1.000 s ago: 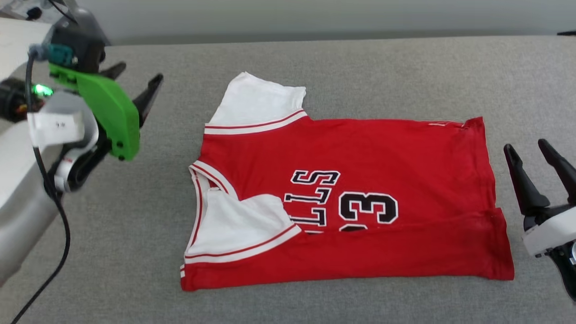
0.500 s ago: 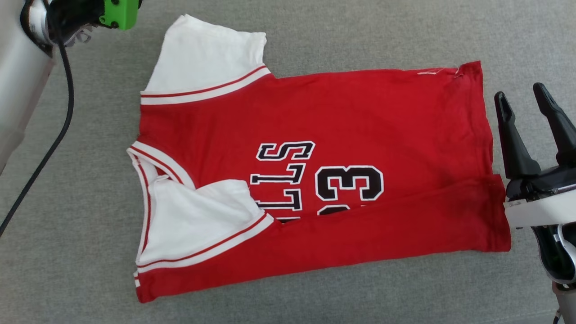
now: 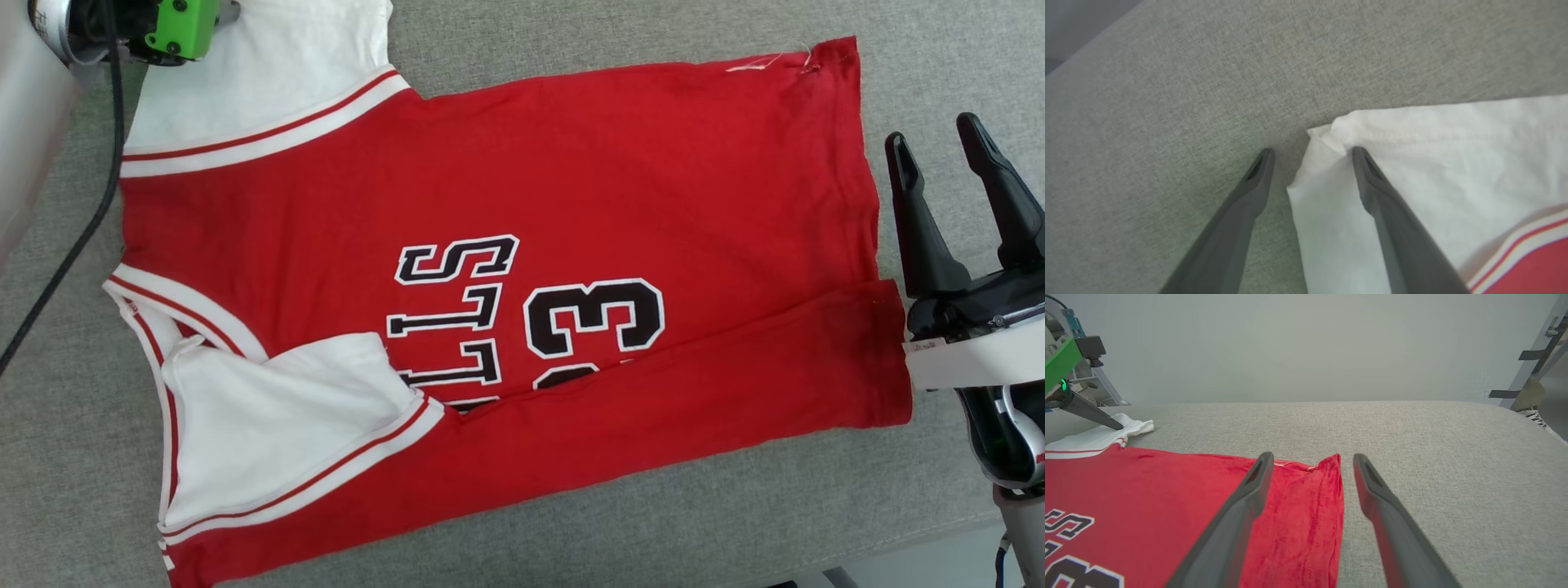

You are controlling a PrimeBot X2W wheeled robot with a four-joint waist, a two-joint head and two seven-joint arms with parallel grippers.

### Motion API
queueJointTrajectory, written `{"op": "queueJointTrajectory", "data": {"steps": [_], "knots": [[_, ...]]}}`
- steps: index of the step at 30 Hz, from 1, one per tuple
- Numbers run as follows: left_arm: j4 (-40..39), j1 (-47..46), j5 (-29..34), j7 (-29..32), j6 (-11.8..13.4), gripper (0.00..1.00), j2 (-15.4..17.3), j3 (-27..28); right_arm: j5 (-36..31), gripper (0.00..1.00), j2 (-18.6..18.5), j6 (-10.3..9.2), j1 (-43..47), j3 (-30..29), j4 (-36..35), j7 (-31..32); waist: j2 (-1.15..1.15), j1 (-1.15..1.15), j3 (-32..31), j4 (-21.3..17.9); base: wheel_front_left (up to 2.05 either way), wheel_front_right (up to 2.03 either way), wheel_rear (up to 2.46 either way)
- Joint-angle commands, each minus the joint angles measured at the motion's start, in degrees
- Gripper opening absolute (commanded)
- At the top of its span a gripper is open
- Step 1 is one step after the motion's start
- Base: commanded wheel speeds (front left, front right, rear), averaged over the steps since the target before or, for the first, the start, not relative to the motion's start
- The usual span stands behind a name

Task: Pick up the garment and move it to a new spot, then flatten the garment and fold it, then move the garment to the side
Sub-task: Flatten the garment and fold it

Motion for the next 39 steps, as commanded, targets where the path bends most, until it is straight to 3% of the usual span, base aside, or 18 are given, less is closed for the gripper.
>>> {"op": "queueJointTrajectory", "data": {"steps": [1, 2, 7, 12, 18, 25, 32, 39], "knots": [[0.8, 2.1, -0.3, 0.6, -0.5, 0.3, -0.5, -1.0, 0.3, 1.0, -0.4, -0.05, -0.9, -0.2, 0.4, -0.5, 0.0, 0.0, 0.5, -0.4, 0.0, 0.0, 0.0], [0.8, 2.4, -0.7, 0.6, -0.7, 0.0, -0.5, -1.2, 0.4, 1.0, -0.7, -0.05, -1.0, -0.5, 0.5, -0.6, 0.0, 0.0, 0.2, -0.1, 0.0, 0.0, 0.0], [-0.2, 3.3, -1.3, -3.8, -1.0, 0.0, -0.2, -1.2, 0.2, 1.0, -2.7, -0.05, -2.7, -2.1, 0.8, -0.3, 0.0, 0.0, -2.4, 1.9, 0.0, 0.0, 0.0], [-3.3, 4.9, -2.1, -11.5, -1.1, 0.0, -0.3, -1.0, 0.8, 1.0, -7.9, -0.05, -7.3, -2.8, 1.6, 4.9, 0.0, 0.0, -6.7, 4.7, 0.0, 0.0, 0.0], [-9.6, 7.8, -2.6, -18.5, -1.1, 0.0, 0.4, -2.9, 6.3, 1.0, -16.0, -0.05, -14.8, 0.8, 4.5, 19.0, 0.0, 0.0, -10.8, 8.4, 0.0, 0.0, 0.0], [-16.1, 10.4, -1.7, -24.7, -1.1, 0.0, 1.1, -4.2, 13.2, 1.0, -22.1, -0.05, -22.3, 7.4, 11.7, 36.6, 0.0, 0.0, -12.3, 11.9, 0.0, 0.0, 0.0], [-21.2, 12.2, -0.4, -27.4, 0.0, 0.0, 1.2, -4.8, 18.8, 1.0, -22.7, -0.05, -26.8, 12.2, 21.1, 52.4, 0.0, 0.0, -10.6, 14.5, 0.0, 0.0, 0.0], [-24.2, 11.7, 0.3, -28.4, 1.1, 0.0, 1.7, -4.5, 17.8, 1.0, -18.5, -0.05, -30.0, 14.3, 29.4, 53.3, 0.0, 0.0, -7.5, 15.8, 0.0, 0.0, 0.0]]}}
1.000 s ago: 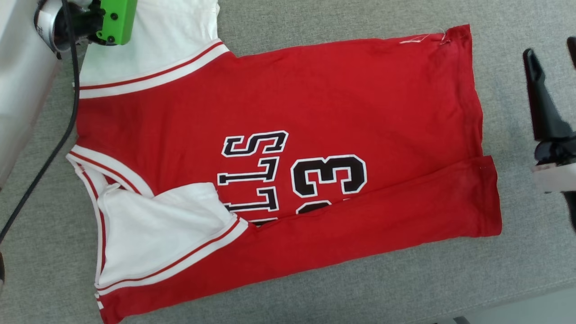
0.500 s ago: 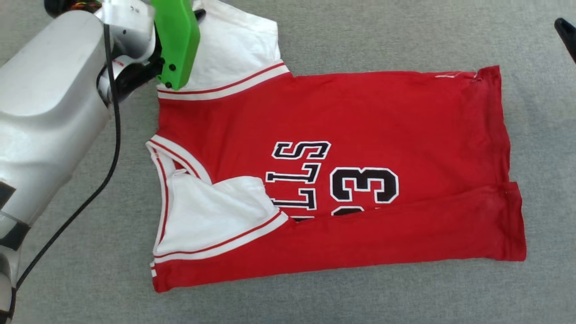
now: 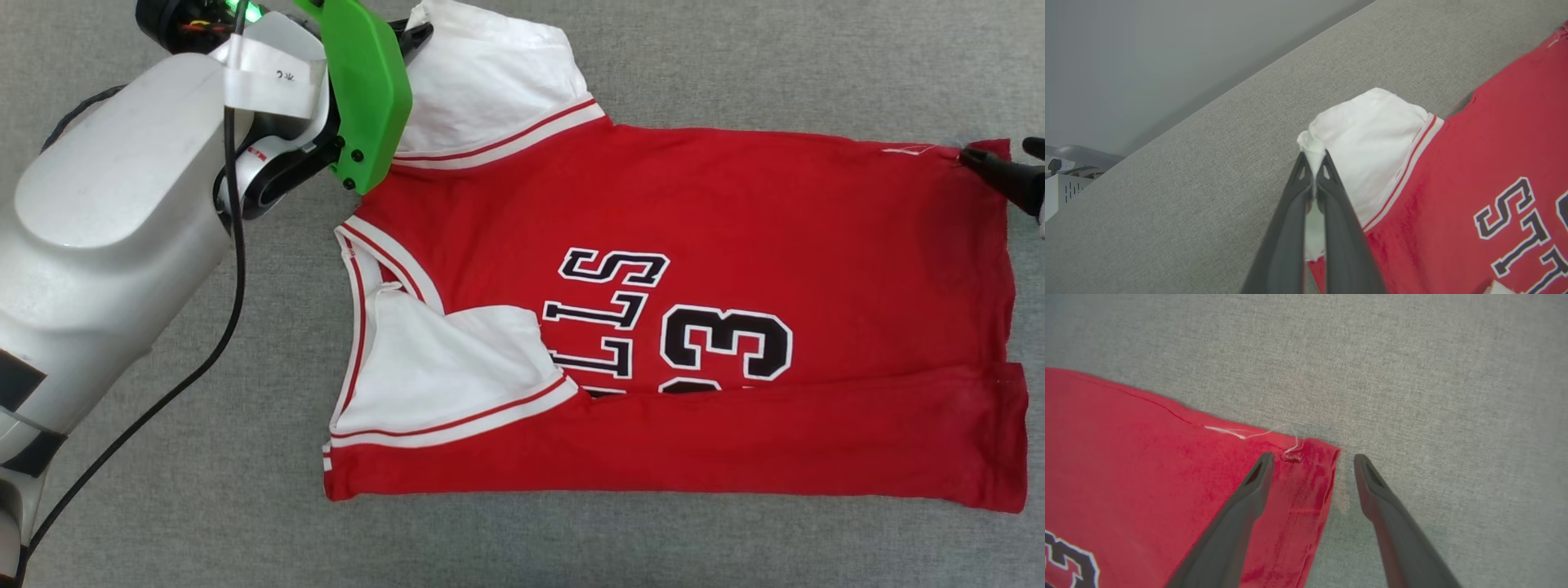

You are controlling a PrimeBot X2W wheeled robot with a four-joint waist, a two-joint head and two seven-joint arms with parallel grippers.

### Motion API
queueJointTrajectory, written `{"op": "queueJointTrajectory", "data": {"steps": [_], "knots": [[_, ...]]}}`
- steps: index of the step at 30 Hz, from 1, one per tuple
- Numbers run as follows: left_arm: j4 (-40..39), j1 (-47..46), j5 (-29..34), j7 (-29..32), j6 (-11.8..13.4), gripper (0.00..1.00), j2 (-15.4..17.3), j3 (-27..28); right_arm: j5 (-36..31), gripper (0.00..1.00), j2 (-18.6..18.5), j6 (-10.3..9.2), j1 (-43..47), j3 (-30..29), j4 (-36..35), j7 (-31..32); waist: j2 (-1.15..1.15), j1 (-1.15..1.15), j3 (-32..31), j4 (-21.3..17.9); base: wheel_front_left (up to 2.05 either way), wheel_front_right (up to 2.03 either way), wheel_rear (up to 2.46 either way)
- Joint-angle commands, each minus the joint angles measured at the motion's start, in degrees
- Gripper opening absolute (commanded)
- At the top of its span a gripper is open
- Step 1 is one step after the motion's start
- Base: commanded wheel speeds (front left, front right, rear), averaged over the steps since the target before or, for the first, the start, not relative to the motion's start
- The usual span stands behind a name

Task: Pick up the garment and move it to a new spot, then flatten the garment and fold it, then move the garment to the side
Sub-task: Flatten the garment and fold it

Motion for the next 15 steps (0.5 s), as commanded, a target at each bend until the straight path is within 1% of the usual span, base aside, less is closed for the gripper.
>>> {"op": "queueJointTrajectory", "data": {"steps": [1, 5, 8, 9, 10, 15], "knots": [[-0.3, 0.3, 0.6, -0.4, 0.4, 0.0, 0.2, 0.2, -0.7, 1.0, 0.8, -0.05, -0.6, 0.8, 1.5, -0.6, 0.0, 0.0, 1.5, 0.8, 0.0, 0.0, 0.0], [-0.7, 0.2, 0.7, -0.7, 0.7, 0.0, 0.4, 0.3, -1.8, 1.0, 3.4, -0.05, 0.1, 3.6, 6.5, -2.1, 0.0, 0.0, 2.2, 0.9, 0.0, 0.0, 0.0], [-0.5, 0.4, 0.6, -1.1, 0.8, 0.0, 0.5, 0.4, -0.3, 1.0, 4.4, -0.05, 1.0, 5.7, 7.8, -2.5, 0.0, 0.0, 2.0, 0.8, 0.0, 0.0, 0.0], [-0.4, 0.6, 0.6, -1.2, 0.8, 0.0, 0.5, 0.4, -0.5, 0.43, 4.1, -0.05, 0.9, 6.2, 7.8, -3.6, 0.0, 0.0, 1.9, 0.7, 0.0, 0.0, 0.0], [-0.2, 0.9, 0.4, -1.3, 0.7, 0.0, 0.6, 0.3, -0.4, 0.0, 3.8, -0.05, 0.8, 6.7, 7.8, -4.8, 0.0, 0.0, 1.5, 0.5, 0.0, 0.0, 0.0], [1.0, 2.9, 0.0, -3.2, 0.6, 0.0, 1.1, 0.3, 0.3, 0.0, 2.8, -0.05, 0.0, 7.0, 7.1, -13.3, 0.0, 0.0, -1.9, -0.3, 0.0, 0.0, 0.0]]}}
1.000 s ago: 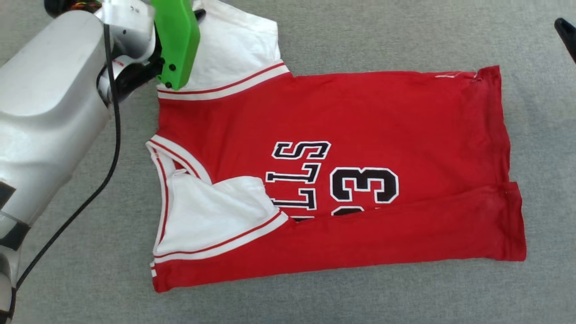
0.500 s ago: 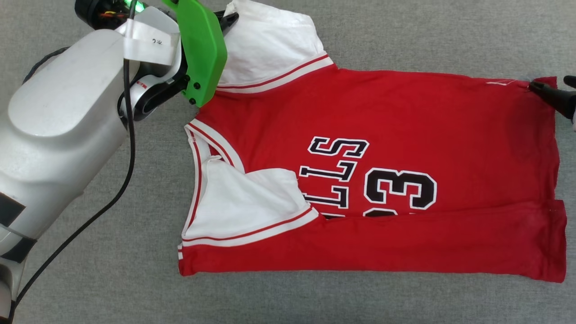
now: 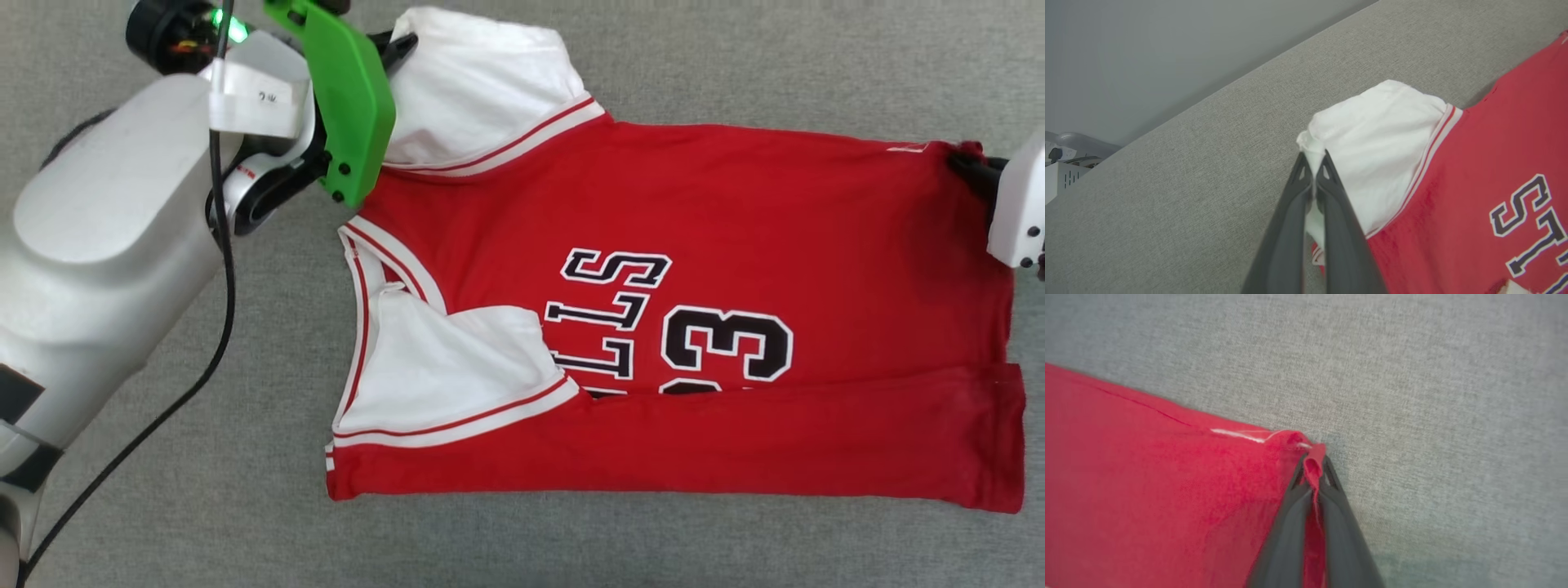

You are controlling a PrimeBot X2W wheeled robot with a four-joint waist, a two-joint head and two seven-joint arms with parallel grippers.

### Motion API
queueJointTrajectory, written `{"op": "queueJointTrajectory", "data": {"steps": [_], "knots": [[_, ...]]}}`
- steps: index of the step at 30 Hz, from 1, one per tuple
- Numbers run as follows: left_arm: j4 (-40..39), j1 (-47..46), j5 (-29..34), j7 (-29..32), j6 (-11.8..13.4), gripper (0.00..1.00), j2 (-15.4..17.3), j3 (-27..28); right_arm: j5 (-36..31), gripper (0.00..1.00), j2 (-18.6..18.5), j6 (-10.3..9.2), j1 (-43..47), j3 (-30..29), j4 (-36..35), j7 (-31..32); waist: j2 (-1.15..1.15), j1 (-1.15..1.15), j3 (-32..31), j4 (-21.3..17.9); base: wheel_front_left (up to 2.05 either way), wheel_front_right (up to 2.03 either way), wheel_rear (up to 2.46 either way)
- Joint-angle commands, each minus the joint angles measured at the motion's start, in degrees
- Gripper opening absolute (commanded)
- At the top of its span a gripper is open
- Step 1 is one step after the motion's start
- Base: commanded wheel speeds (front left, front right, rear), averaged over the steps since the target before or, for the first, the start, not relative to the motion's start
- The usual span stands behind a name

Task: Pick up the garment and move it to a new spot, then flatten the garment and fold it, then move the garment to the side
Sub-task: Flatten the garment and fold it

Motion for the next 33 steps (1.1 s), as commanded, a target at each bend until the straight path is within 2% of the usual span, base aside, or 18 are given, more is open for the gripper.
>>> {"op": "queueJointTrajectory", "data": {"steps": [1, 10, 11, 13, 21, 22, 23, 29, 32, 33], "knots": [[0.3, 1.8, -0.2, -0.7, 0.2, 0.0, 0.6, 0.0, 0.5, 0.0, 0.3, -0.02, 0.8, 0.6, 0.0, -2.2, 0.0, 0.0, -3.0, -0.8, 0.0, 0.0, 0.0], [-2.8, 10.0, -1.5, -3.8, 0.9, 0.0, 3.2, -1.3, 1.3, 0.0, -2.1, -0.02, 7.7, 3.2, -4.7, -13.4, 0.0, 0.0, -10.9, -1.1, 0.0, 0.0, 0.0], [-4.9, 14.1, -2.4, -5.0, 1.8, 0.0, 4.6, -1.8, 1.9, 0.0, -3.1, -0.02, 12.0, 3.1, -6.2, -16.3, 0.0, 0.0, -13.3, -0.9, 0.0, 0.0, 0.0], [-6.4, 16.8, -2.9, -5.8, 2.8, 0.0, 5.9, -2.0, 2.3, 0.0, -3.6, -0.02, 15.0, 2.6, -7.3, -18.3, 0.0, 0.0, -14.6, -0.9, 0.0, 0.0, 0.0], [-14.2, 28.4, -5.4, -8.7, 8.1, 0.0, 10.2, -3.3, 2.5, 0.0, -5.1, -0.02, 27.0, 1.2, -12.4, -22.1, 0.0, 0.0, -17.0, -1.1, 0.0, 0.0, 0.0], [-16.1, 33.1, -6.9, -9.8, 9.8, 0.0, 11.1, -4.0, 2.5, 0.0, -4.8, -0.02, 31.4, 0.3, -13.9, -22.2, 0.0, 0.0, -17.0, -1.2, 0.0, 0.0, 0.0], [-16.4, 34.2, -7.0, -10.0, 10.3, 0.0, 11.4, -4.4, 2.5, 0.0, -4.6, -0.02, 32.5, 0.1, -14.1, -22.1, 0.0, 0.0, -16.8, -1.3, 0.0, 0.0, 0.0], [-15.6, 39.3, -8.1, -11.3, 11.6, 0.0, 10.8, -6.1, 1.9, 0.0, -2.8, -0.02, 37.0, -0.7, -13.4, -20.8, 0.0, 0.0, -15.0, -1.6, 0.0, 0.0, 0.0], [-13.2, 40.3, -8.6, -12.6, 11.2, 0.0, 8.9, -6.2, 2.1, 0.0, -2.0, -0.02, 38.0, -0.2, -12.8, -19.6, 0.0, 0.0, -14.5, -1.5, 0.0, 0.0, 0.0], [-12.5, 40.4, -8.2, -13.5, 11.5, 0.04, 8.5, -6.1, 2.5, 0.0, -2.0, -0.02, 38.1, -0.2, -12.8, -19.5, 0.0, 0.0, -14.7, -1.5, 0.0, 0.0, 0.0]]}}
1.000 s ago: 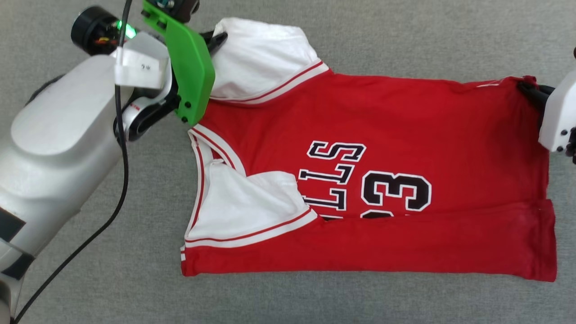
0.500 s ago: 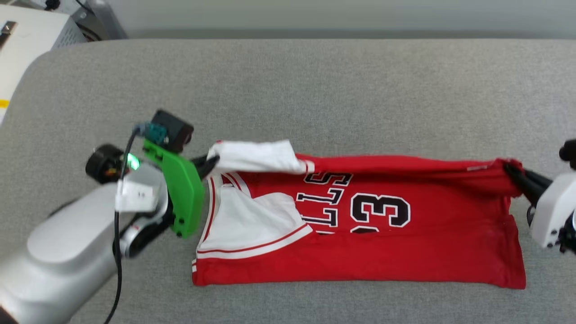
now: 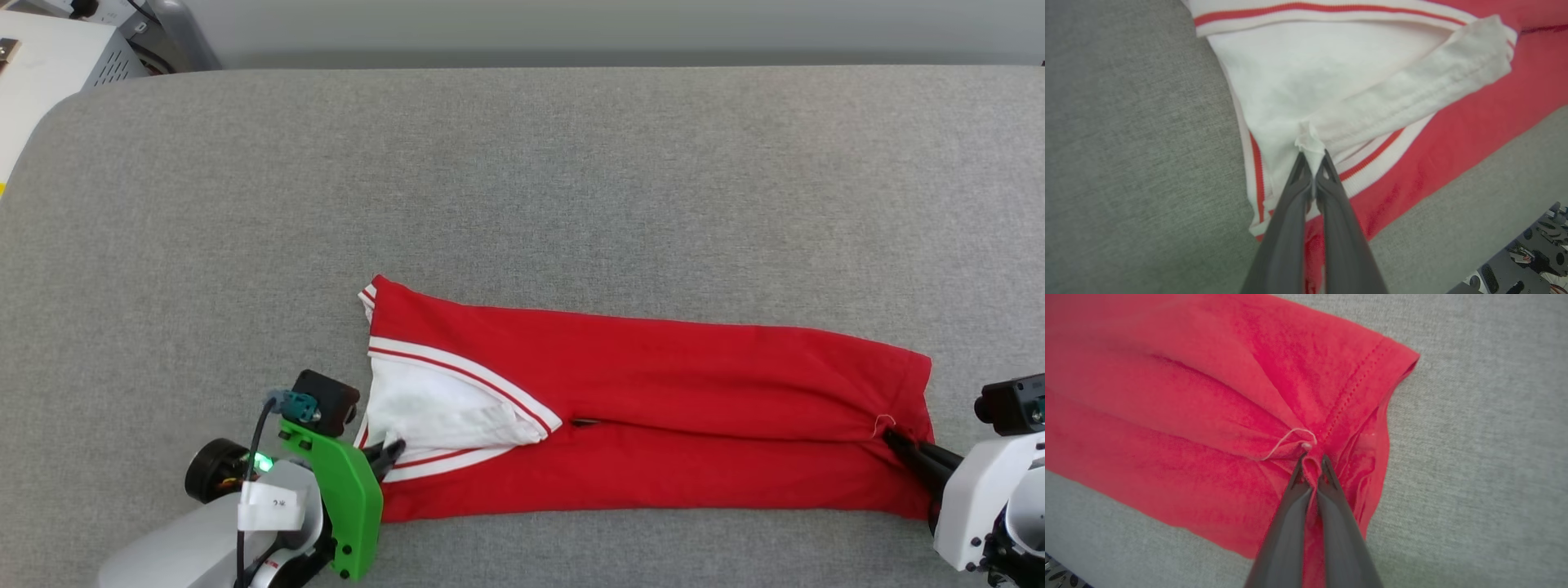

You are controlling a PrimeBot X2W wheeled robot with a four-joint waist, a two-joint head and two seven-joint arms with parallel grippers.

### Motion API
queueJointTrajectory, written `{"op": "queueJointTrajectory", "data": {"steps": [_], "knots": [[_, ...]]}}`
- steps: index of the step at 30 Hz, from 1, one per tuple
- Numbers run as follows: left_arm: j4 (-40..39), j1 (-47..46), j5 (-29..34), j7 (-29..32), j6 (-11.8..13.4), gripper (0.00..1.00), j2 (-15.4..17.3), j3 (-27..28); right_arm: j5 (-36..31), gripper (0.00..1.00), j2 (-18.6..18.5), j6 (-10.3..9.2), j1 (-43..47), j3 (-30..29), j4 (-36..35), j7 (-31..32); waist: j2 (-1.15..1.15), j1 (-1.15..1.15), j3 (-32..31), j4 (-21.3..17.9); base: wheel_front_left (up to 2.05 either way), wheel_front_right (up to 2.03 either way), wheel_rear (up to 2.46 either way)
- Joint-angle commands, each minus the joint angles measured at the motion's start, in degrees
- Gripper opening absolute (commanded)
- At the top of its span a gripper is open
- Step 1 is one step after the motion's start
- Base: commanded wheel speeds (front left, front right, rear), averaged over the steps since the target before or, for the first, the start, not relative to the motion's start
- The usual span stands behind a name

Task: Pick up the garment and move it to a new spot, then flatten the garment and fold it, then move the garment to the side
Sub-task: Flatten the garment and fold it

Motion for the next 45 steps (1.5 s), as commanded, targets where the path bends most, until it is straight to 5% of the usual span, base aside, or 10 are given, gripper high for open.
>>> {"op": "queueJointTrajectory", "data": {"steps": [1, 2, 3, 12, 21, 27, 41, 42, 43, 45], "knots": [[0.8, 1.0, 0.2, -1.5, 0.7, 0.4, -0.5, 0.5, 0.6, 0.08, 0.0, -0.04, 0.8, 0.0, -0.2, 0.4, 0.0, 0.0, -0.4, 0.0, 0.0, 0.0, 0.0], [1.1, 1.1, 0.4, -2.9, 1.2, 1.0, -0.7, 1.1, 1.0, 0.91, -0.3, -0.04, 0.6, -0.4, -0.9, 0.1, 0.0, 0.0, -0.8, -0.1, 0.0, 0.0, 0.0], [1.3, 1.2, 0.8, -4.2, 1.8, 1.0, -0.8, 1.6, 1.5, 1.0, -0.5, -0.04, 0.6, -1.1, -1.5, -0.2, 0.0, 0.0, -1.2, -0.2, 0.0, 0.0, 0.0], [-2.4, 3.4, 5.7, -19.1, 13.1, 1.0, 0.0, 8.5, 13.6, 1.0, -6.9, -0.04, 3.5, -10.3, -12.5, 5.5, 0.0, 0.0, -4.1, -0.2, 0.0, 0.0, 0.0], [-7.0, 8.6, 18.0, -21.0, 22.1, 1.0, -4.2, 22.2, 23.5, 1.0, -8.9, -0.04, 4.1, -15.5, -7.4, 17.8, 0.0, 0.0, -2.3, 1.6, 0.0, 0.0, 0.0], [-8.4, 14.4, 27.4, -21.0, 22.0, 1.0, -9.6, 30.8, 21.6, 1.0, -4.9, -0.04, 0.0, -13.1, -1.4, 20.9, 0.0, 0.0, 0.1, 3.4, 0.0, 0.0, 0.0], [-7.1, 21.8, 42.6, -21.0, 14.5, 1.0, -22.4, 43.4, 19.7, 1.0, 3.4, -0.04, -3.1, -4.4, 5.1, 23.9, 0.0, 0.0, 1.6, 5.4, 0.0, 0.0, 0.0], [-6.9, 22.2, 43.4, -21.0, 14.1, 1.0, -23.0, 44.0, 19.6, 0.93, 3.4, -0.04, -3.2, -4.0, 5.1, 23.8, 0.0, 0.0, 1.5, 5.3, 0.0, 0.0, 0.0], [-6.8, 22.6, 44.2, -21.0, 13.6, 1.0, -23.7, 44.9, 19.6, 0.01, 3.3, -0.04, -3.2, -3.7, 5.0, 23.4, 0.0, 0.0, 1.3, 5.1, 0.0, 0.0, 0.0], [-6.5, 23.4, 45.8, -21.0, 12.8, 1.0, -24.5, 46.4, 19.5, 0.0, 2.5, -0.04, -3.4, -3.6, 5.2, 22.9, 0.0, 0.0, 1.0, 4.7, 0.0, 0.0, 0.0]]}}
